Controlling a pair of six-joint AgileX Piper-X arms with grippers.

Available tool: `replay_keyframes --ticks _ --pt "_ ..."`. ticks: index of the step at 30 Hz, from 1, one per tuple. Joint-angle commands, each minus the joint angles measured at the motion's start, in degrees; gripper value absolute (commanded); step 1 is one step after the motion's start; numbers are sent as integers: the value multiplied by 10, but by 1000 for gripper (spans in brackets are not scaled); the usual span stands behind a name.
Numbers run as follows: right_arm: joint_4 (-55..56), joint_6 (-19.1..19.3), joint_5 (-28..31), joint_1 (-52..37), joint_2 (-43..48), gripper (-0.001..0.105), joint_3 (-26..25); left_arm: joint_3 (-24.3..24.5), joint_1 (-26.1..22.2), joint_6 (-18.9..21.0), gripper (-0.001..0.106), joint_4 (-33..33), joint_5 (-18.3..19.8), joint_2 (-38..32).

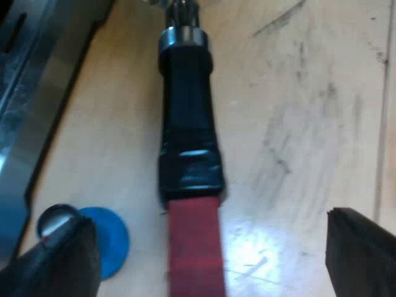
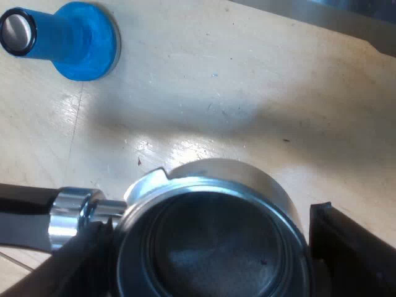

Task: Put the handle in the coffee machine

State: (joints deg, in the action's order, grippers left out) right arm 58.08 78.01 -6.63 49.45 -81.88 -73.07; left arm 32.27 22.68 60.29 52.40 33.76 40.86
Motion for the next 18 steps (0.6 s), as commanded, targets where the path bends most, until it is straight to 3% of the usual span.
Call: replay_keyframes --ticks 1,18 --pt "1 4 -13 -1 12 0 -10 -14 3 -4 75 -36 -7 -3" --pt "1 3 -40 -1 12 0 -10 -58 3 -7 75 -117 -10 40"
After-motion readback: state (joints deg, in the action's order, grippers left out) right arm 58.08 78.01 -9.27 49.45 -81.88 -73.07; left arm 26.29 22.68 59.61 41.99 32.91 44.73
